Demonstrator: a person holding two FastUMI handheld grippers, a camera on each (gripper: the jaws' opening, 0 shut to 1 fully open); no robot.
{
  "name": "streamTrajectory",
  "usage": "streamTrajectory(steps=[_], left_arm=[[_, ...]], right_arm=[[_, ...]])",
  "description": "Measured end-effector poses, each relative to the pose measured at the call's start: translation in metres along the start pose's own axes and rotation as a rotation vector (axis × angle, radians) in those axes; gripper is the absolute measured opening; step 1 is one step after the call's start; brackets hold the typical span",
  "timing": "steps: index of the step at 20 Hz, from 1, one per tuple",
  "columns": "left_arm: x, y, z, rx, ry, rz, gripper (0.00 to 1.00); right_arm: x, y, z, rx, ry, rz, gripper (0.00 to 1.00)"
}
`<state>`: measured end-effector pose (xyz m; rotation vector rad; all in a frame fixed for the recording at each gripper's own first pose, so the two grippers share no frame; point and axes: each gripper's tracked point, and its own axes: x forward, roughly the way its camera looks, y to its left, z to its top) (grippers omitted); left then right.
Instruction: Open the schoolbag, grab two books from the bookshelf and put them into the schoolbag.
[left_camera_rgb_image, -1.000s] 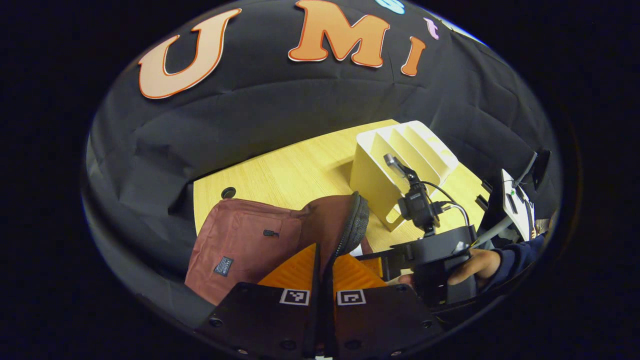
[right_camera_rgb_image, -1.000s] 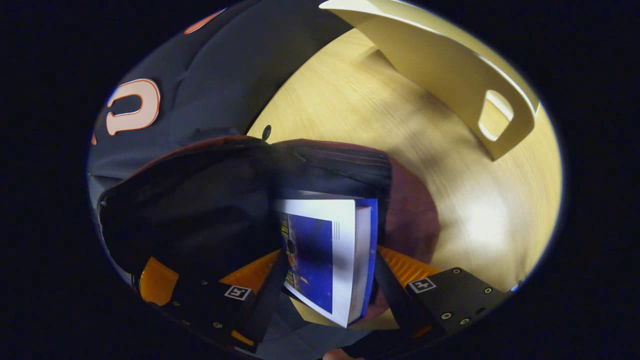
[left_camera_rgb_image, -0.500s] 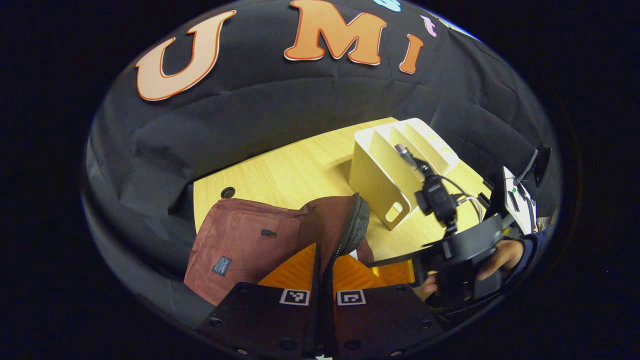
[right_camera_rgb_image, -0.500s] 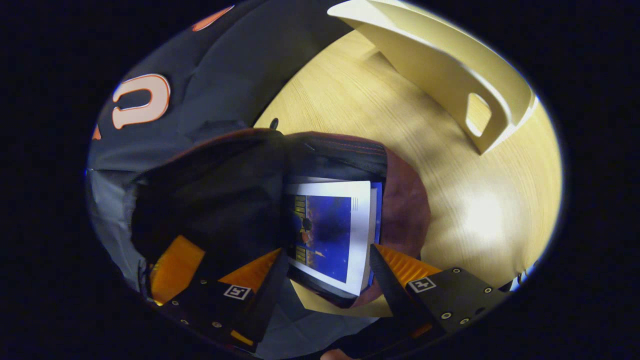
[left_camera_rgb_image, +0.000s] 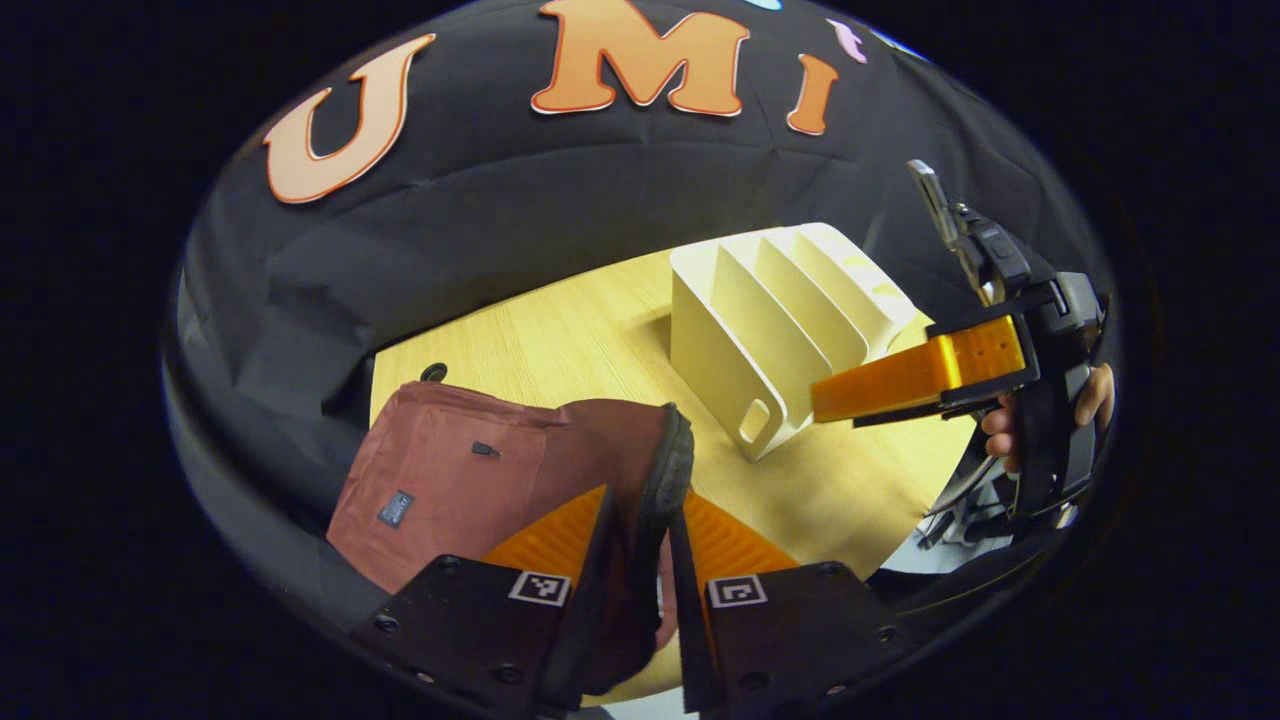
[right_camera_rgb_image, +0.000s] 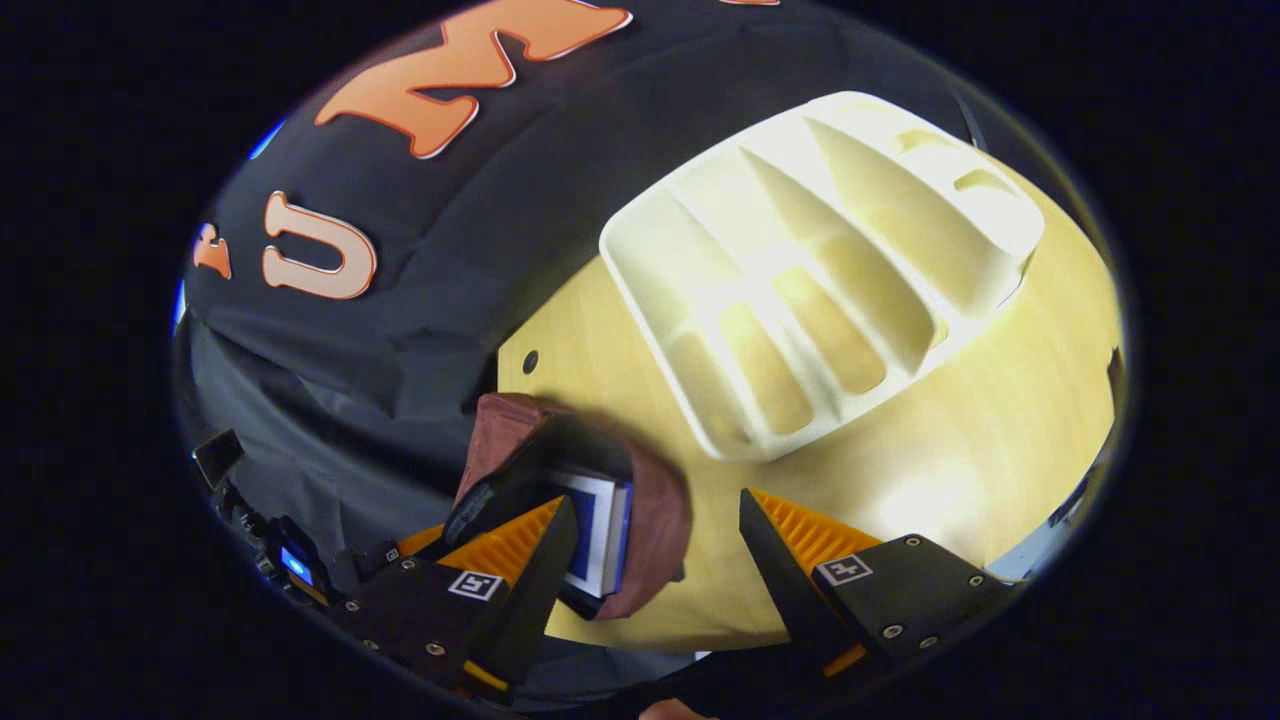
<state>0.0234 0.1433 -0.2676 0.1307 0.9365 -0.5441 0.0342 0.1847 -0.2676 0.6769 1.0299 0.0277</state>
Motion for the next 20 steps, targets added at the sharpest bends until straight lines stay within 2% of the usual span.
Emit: streamTrajectory(steps=[2, 3, 5, 8, 11, 15, 19, 20], left_arm=[[-0.003, -0.026, 0.012, -0.033, -0.032, -0.003, 0.41], [-0.002, -0.036, 0.019, -0.039, -0.044, 0.011, 0.52], [-0.002, -0.057, 0.034, -0.046, -0.077, 0.041, 0.61], [-0.008, -0.082, 0.063, -0.061, -0.16, 0.121, 0.68], [-0.016, -0.111, 0.094, -0.112, -0.275, 0.174, 0.84], [-0.059, -0.132, 0.129, -0.239, -0.428, 0.276, 0.84], [-0.091, -0.147, 0.156, -0.247, -0.559, 0.355, 0.84], [-0.1, -0.153, 0.165, -0.245, -0.593, 0.381, 0.9]], right_arm=[[-0.015, -0.015, 0.022, -0.028, -0.027, 0.006, 0.98], [-0.022, -0.02, 0.031, -0.047, -0.04, 0.007, 0.98], [-0.038, -0.03, 0.052, -0.103, -0.079, 0.011, 0.98], [-0.063, -0.033, 0.082, -0.244, -0.156, 0.038, 0.98], [-0.094, -0.041, 0.11, -0.397, -0.252, 0.027, 0.97], [-0.147, -0.042, 0.154, -0.587, -0.449, 0.038, 0.97], [-0.195, -0.039, 0.176, -0.696, -0.598, 0.044, 0.97], [-0.206, -0.039, 0.181, -0.706, -0.629, 0.051, 0.97]])
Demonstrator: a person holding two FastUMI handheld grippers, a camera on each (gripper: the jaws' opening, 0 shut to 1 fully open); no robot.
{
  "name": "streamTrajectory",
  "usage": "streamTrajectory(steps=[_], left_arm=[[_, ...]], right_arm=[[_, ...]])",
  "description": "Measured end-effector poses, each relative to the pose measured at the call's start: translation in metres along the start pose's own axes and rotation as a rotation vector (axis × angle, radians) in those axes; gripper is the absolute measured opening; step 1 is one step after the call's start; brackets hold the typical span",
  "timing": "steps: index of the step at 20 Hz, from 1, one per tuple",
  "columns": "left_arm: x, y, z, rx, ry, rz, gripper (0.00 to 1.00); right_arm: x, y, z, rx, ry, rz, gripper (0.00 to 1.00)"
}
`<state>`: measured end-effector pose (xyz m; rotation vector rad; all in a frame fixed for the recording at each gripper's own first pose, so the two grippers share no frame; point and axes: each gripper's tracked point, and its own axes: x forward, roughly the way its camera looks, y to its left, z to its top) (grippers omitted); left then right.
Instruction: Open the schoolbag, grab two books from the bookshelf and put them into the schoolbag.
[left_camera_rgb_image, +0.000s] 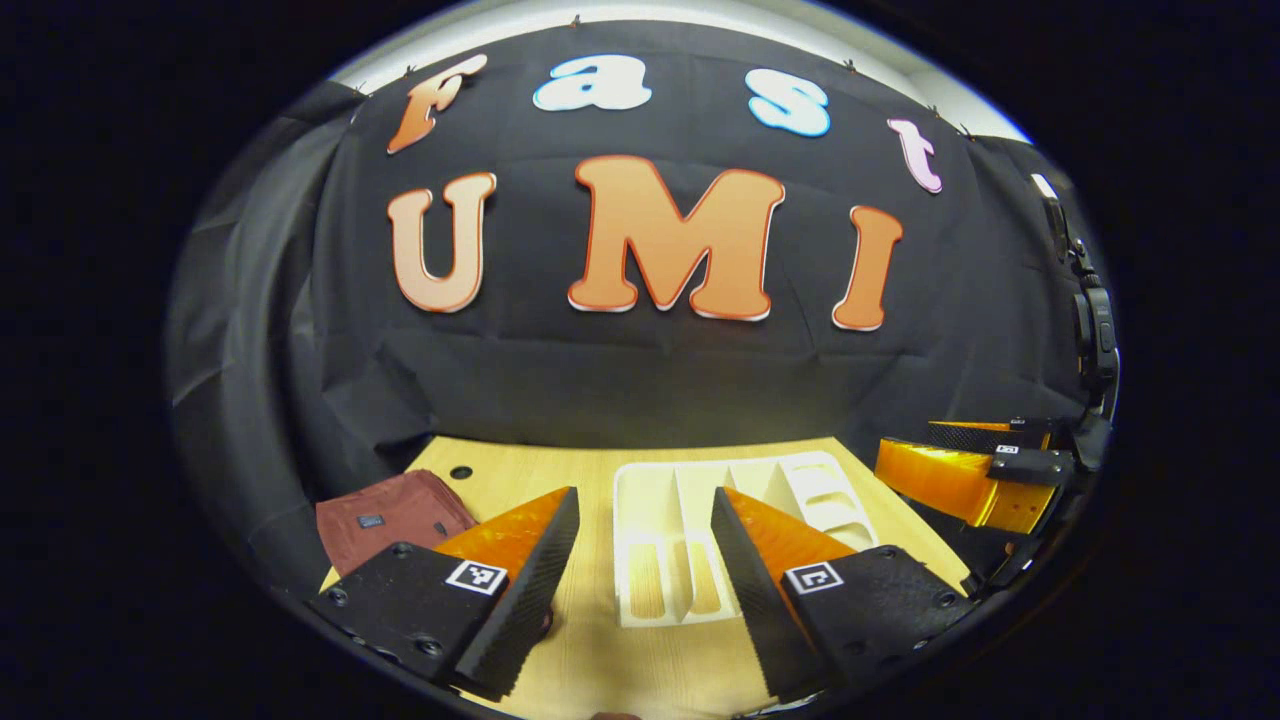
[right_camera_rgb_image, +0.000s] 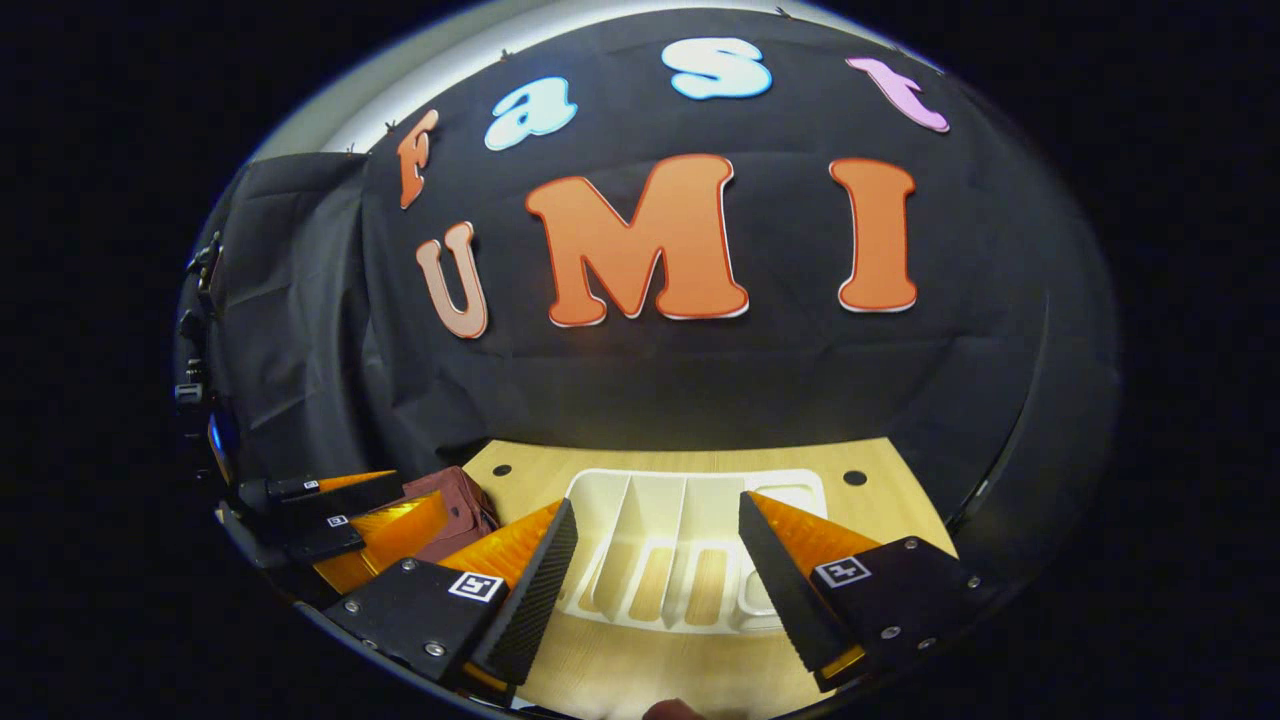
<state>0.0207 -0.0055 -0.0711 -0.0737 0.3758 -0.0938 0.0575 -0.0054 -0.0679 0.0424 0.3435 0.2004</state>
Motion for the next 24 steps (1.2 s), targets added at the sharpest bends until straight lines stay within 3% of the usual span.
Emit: streamTrajectory(steps=[1, 6, 10, 16, 17, 19, 24], left_arm=[[-0.002, -0.005, 0.014, 0.0, -0.045, 0.016, 0.96], [-0.026, -0.021, 0.058, -0.023, -0.202, 0.055, 0.94], [-0.036, -0.005, 0.077, -0.001, -0.331, 0.154, 0.93], [-0.043, -0.002, 0.09, 0.056, -0.426, 0.145, 0.92], [-0.044, -0.001, 0.09, 0.054, -0.432, 0.132, 0.91], [-0.052, 0.008, 0.104, 0.096, -0.517, 0.139, 0.9], [-0.045, 0.013, 0.093, 0.079, -0.487, 0.095, 0.91]], right_arm=[[-0.007, -0.005, 0.009, -0.008, -0.026, 0.001, 0.97], [-0.02, -0.023, 0.052, -0.057, -0.207, -0.031, 1.0], [-0.03, -0.019, 0.052, -0.118, -0.255, -0.045, 0.97], [-0.026, -0.01, 0.042, -0.079, -0.239, -0.069, 0.96], [-0.027, -0.005, 0.039, -0.069, -0.234, -0.074, 1.0], [-0.026, 0.0, 0.038, -0.052, -0.238, -0.085, 0.96], [-0.026, 0.013, 0.044, -0.052, -0.286, -0.103, 1.0]])
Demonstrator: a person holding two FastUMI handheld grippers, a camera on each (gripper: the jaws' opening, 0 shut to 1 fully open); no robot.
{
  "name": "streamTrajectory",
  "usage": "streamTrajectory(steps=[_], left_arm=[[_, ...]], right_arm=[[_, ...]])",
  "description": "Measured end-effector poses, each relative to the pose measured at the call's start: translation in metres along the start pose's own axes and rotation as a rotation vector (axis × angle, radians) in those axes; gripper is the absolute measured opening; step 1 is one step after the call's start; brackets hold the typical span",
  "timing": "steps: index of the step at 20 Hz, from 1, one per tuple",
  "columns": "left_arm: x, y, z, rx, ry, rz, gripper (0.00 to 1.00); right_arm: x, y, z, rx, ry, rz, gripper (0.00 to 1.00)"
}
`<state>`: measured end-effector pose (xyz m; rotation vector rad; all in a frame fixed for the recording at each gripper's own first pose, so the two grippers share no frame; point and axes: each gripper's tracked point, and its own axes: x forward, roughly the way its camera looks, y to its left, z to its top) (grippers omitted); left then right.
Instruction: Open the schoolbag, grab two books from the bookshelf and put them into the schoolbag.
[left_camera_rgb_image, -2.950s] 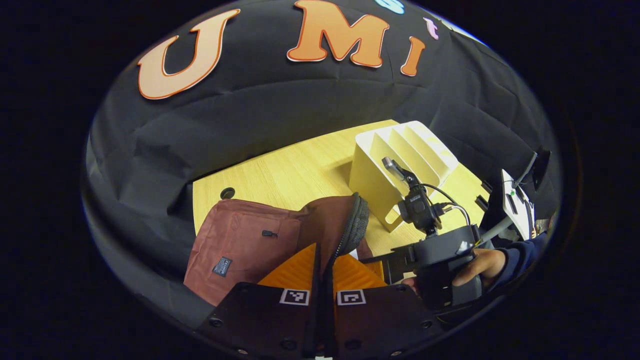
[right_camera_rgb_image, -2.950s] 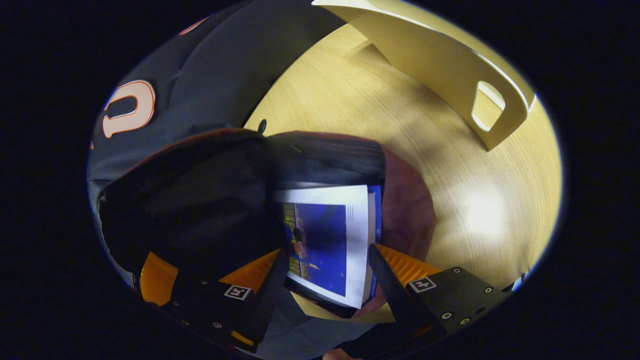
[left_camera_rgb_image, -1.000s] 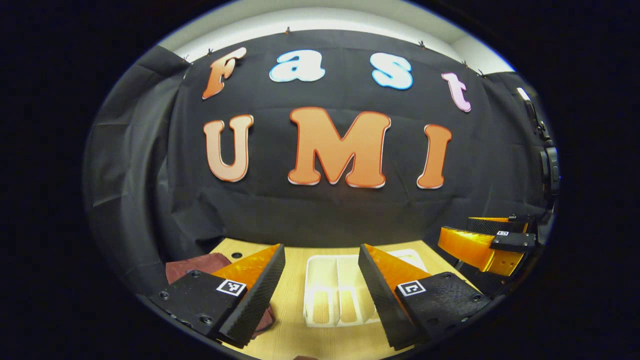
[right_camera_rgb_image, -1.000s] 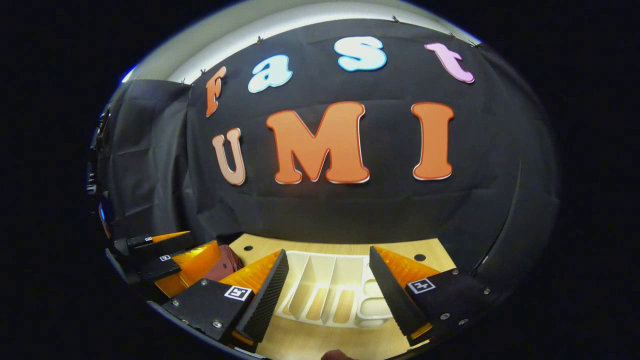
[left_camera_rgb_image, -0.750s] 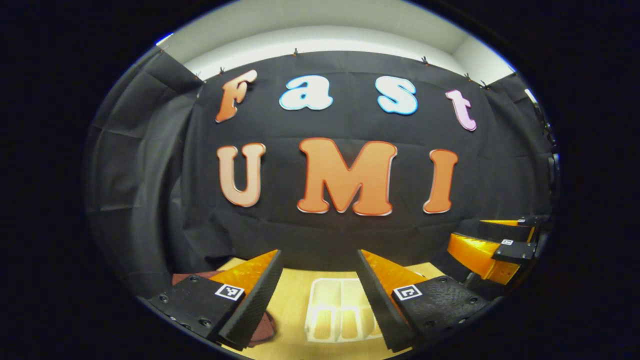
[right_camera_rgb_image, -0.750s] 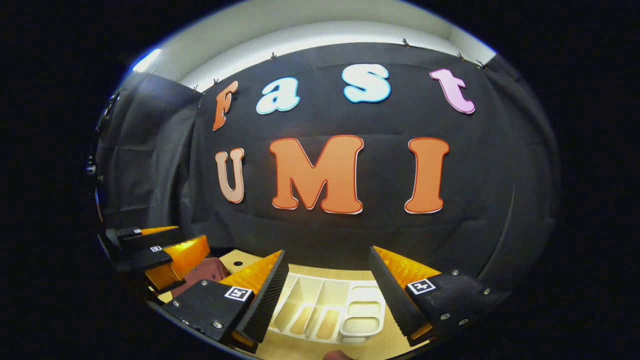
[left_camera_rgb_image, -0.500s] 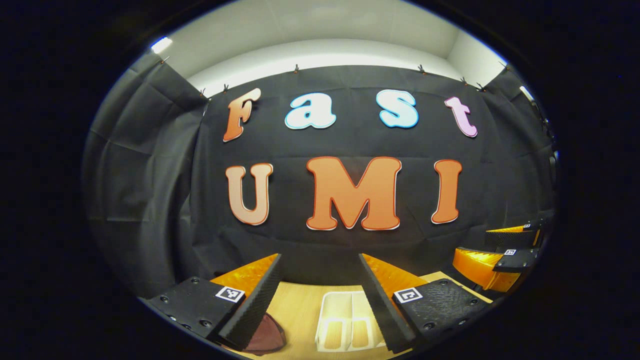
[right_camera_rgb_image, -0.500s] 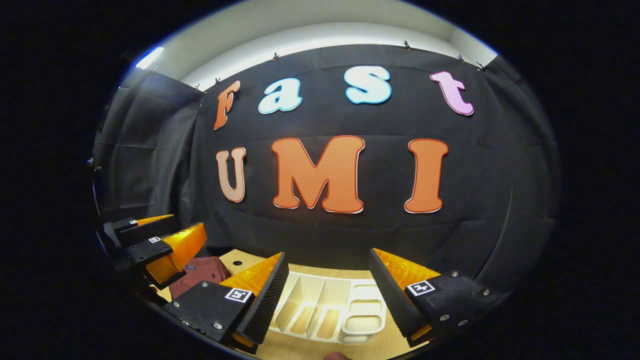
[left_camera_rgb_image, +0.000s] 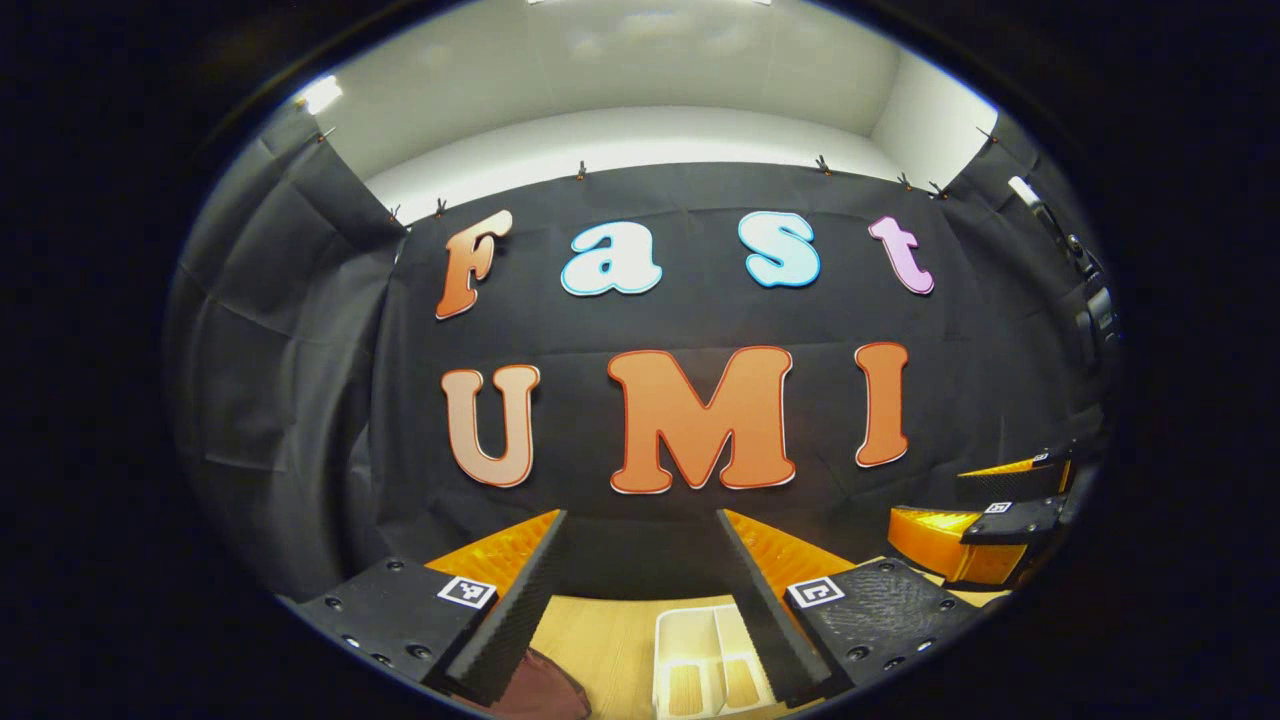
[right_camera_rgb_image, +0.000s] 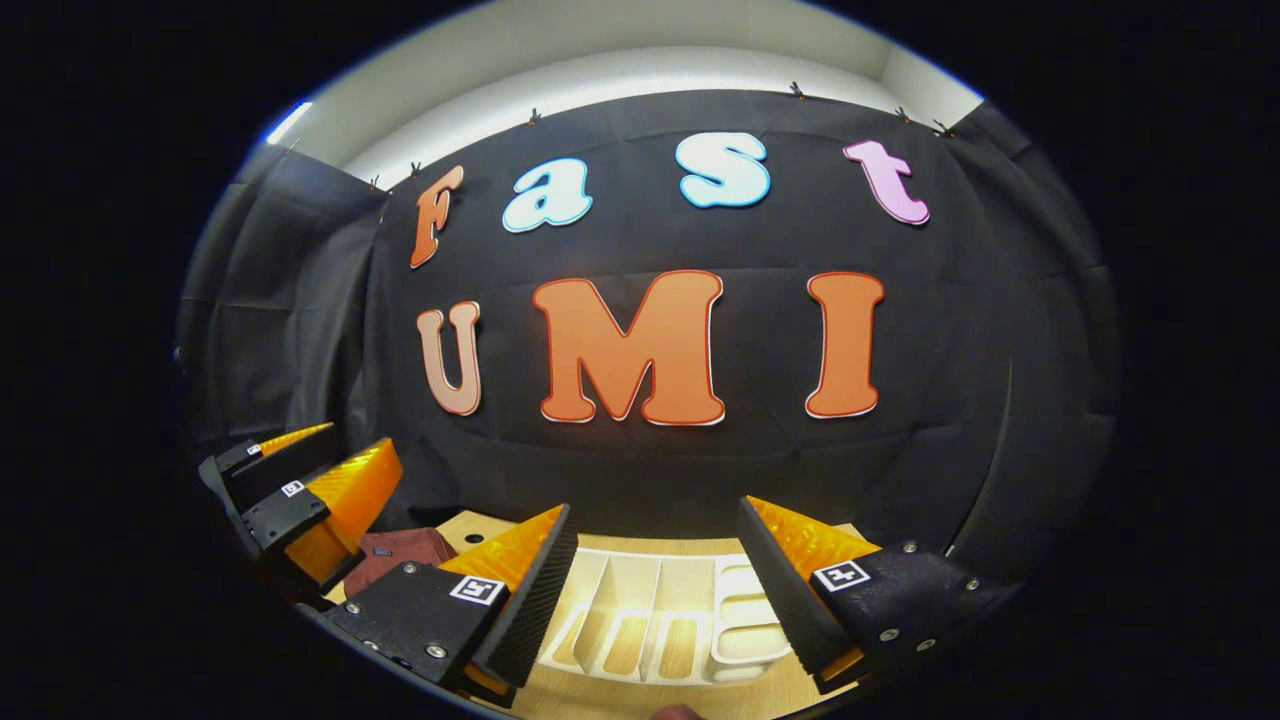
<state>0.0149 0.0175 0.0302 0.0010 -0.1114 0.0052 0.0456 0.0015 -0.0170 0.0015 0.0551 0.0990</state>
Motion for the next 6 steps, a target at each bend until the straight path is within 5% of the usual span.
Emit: streamTrajectory(steps=[6], left_arm=[[-0.007, 0.011, -0.006, -0.011, 0.021, -0.009, 0.91]], right_arm=[[0.0, 0.012, -0.021, -0.004, 0.053, -0.01, 0.96]])
